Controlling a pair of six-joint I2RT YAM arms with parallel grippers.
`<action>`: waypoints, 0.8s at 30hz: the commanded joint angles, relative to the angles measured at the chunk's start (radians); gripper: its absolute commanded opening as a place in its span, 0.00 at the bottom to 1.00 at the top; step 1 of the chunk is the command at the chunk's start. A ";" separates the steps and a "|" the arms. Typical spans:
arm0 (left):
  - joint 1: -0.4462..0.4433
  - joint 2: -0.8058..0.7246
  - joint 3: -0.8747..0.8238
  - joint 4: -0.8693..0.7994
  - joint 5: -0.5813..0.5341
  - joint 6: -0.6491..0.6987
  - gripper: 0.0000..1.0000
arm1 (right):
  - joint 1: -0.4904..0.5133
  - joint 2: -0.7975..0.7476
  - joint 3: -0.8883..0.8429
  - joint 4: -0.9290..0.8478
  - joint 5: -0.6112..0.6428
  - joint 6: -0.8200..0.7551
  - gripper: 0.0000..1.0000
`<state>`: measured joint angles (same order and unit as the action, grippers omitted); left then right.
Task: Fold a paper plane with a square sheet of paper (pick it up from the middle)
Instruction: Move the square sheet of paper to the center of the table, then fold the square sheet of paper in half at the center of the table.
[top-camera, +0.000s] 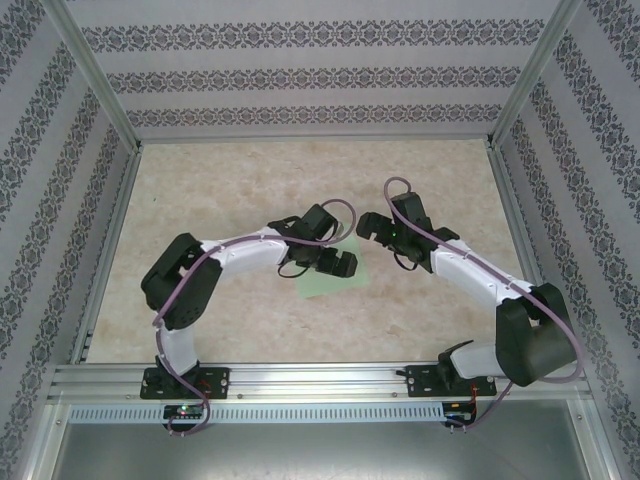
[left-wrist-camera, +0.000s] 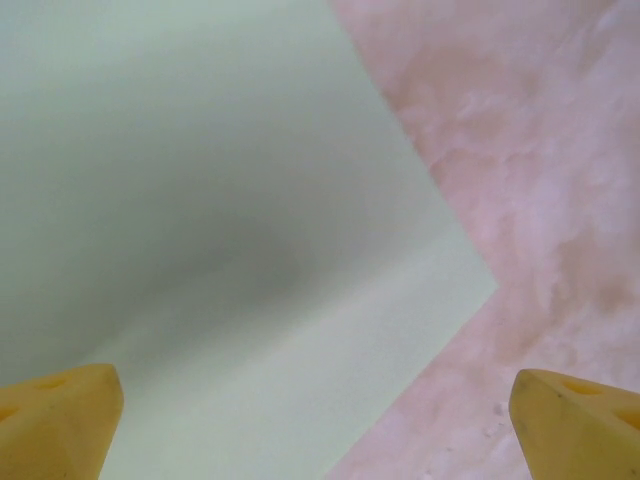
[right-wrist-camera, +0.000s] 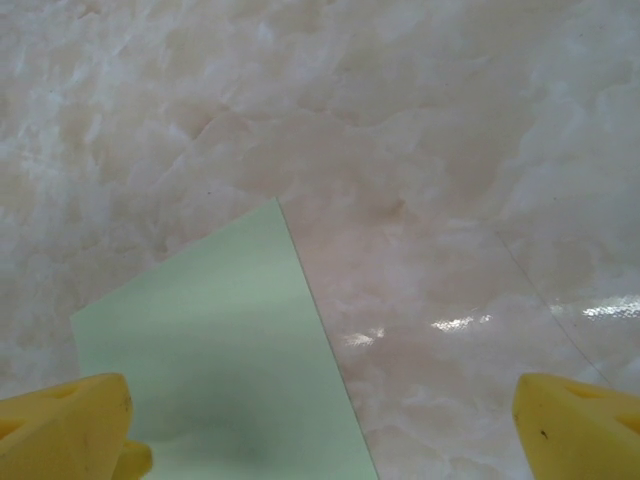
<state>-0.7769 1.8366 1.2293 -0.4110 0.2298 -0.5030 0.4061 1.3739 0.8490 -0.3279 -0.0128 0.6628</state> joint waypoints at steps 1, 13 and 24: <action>0.028 -0.178 -0.040 0.066 -0.063 0.002 1.00 | 0.033 0.039 0.103 -0.067 -0.020 -0.045 0.98; 0.328 -0.611 -0.431 0.138 -0.294 -0.154 1.00 | 0.269 0.466 0.600 -0.456 0.138 -0.195 0.84; 0.398 -0.707 -0.514 0.169 -0.312 -0.148 1.00 | 0.336 0.684 0.786 -0.657 0.174 -0.262 0.94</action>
<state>-0.3878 1.1408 0.7296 -0.2844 -0.0669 -0.6350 0.7204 2.0319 1.5963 -0.8738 0.1009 0.4252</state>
